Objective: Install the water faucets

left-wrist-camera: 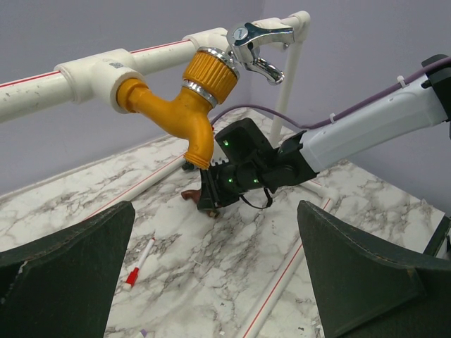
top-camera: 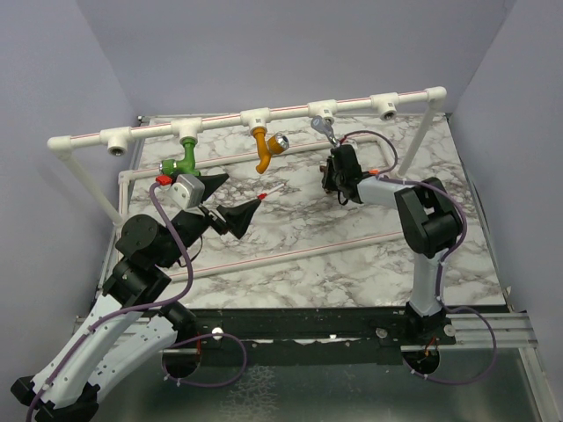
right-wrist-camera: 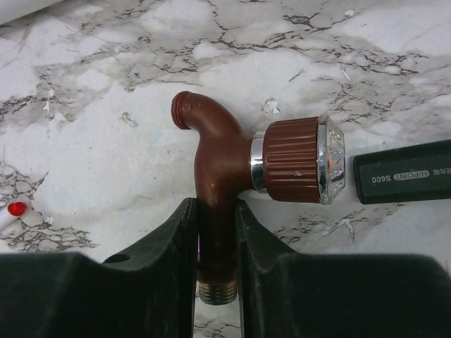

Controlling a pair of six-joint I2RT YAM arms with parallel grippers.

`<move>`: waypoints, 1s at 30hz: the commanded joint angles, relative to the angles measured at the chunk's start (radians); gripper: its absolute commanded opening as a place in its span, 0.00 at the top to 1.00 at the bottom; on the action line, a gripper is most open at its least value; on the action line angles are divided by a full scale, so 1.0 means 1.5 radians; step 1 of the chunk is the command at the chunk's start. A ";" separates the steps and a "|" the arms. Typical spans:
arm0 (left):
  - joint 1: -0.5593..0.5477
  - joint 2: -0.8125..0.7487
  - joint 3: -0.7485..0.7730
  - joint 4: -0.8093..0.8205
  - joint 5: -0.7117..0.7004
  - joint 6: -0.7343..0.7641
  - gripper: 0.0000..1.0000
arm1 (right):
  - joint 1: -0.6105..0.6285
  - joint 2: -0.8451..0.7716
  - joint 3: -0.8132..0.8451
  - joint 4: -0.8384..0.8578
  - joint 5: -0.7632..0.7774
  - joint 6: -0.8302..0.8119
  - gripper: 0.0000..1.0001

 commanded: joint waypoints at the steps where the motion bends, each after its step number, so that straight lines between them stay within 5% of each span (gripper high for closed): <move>1: 0.003 -0.002 -0.002 -0.012 -0.012 0.003 0.01 | 0.007 -0.001 -0.002 -0.030 -0.003 -0.037 0.98; 15: 0.003 -0.009 0.003 -0.020 -0.004 -0.011 0.01 | 0.026 -0.204 -0.157 0.013 -0.105 -0.050 0.99; 30: 0.003 -0.016 0.075 -0.178 0.036 -0.137 0.01 | 0.085 -0.536 -0.427 0.112 -0.307 -0.113 0.99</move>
